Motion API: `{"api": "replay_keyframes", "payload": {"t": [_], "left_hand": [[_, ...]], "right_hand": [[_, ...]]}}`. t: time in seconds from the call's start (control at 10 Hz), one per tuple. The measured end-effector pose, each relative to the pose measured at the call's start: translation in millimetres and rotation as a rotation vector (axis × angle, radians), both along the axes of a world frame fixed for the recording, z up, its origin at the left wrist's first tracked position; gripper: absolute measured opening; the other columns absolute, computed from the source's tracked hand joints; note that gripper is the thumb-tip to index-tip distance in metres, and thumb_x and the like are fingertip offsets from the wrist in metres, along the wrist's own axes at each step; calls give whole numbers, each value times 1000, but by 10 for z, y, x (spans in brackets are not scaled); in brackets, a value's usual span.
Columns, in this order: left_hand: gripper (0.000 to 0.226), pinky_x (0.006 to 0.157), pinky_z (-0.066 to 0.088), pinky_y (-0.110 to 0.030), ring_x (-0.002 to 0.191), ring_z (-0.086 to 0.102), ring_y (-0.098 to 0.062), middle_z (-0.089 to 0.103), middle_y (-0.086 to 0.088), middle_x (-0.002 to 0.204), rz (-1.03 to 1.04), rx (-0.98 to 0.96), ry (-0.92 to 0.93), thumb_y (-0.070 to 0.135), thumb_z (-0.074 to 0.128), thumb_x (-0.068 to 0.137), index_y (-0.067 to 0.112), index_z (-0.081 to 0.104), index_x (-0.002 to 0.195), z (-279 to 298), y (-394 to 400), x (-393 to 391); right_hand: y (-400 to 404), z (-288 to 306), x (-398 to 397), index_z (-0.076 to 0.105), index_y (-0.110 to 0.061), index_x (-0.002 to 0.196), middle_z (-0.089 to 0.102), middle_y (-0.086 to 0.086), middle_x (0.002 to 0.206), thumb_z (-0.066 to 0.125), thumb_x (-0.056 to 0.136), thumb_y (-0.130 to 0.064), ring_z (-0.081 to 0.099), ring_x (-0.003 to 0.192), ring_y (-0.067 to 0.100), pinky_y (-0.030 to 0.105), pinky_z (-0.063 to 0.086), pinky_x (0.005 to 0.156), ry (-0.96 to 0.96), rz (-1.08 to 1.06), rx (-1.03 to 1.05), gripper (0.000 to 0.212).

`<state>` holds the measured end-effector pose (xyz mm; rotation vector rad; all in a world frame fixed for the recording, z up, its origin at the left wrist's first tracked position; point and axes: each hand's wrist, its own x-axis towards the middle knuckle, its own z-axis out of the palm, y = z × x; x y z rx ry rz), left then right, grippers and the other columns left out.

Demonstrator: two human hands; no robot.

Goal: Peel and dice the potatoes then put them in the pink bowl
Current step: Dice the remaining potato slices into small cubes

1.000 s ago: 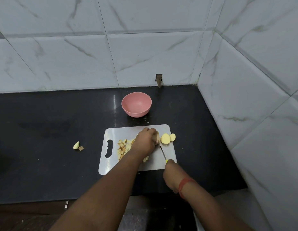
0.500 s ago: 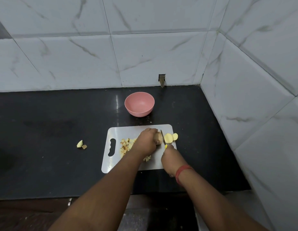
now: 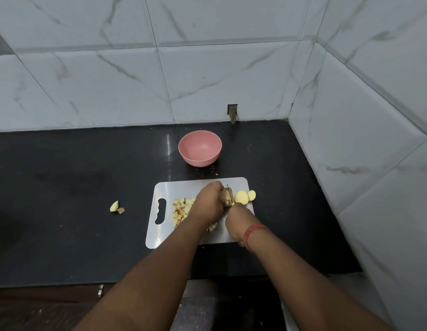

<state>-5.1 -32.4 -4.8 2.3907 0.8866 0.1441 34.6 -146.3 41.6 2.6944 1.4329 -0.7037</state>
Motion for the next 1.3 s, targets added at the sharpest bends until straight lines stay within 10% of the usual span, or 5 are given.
{"api": "replay_keyframes", "payload": {"t": [0.4,0.7,0.9,1.1,1.3], "left_hand": [[22,80,49,-36,91,53,-21,58,-4,103,-45,53,-10,13,70,85,11,58,103,33,-35,-29],[30,85,51,-41,98,56,-25,58,-7,110,-16,-9,-4,13,71,88,9,58,114,32,-8,-28],[33,88,52,-38,102,56,-23,58,-7,117,11,-44,-20,10,68,89,11,56,120,13,-10,-44],[46,89,44,-28,108,55,-22,59,-7,124,27,-84,-67,12,71,89,10,55,131,19,-1,-62],[50,96,44,-29,117,56,-24,61,-8,130,-13,-90,-38,9,64,91,10,50,139,35,-9,-90]], "right_hand": [[180,51,20,47,1,137,58,15,127,44,100,-11,27,55,11,18,23,50,225,-198,-100,39],[-333,-160,-271,42,-16,72,46,-5,81,49,94,-17,45,76,13,25,37,79,-261,482,-628,23],[-343,-789,-107,16,-33,57,1,-8,46,-19,85,-20,-19,48,18,37,-16,33,-562,-311,409,46],[-217,-69,-127,41,-22,57,28,-7,54,14,101,-24,31,48,5,7,30,58,-499,419,-782,51],[-67,227,-145,38,-8,66,38,4,68,40,100,-16,53,87,23,37,39,96,-572,702,-552,35]]}}
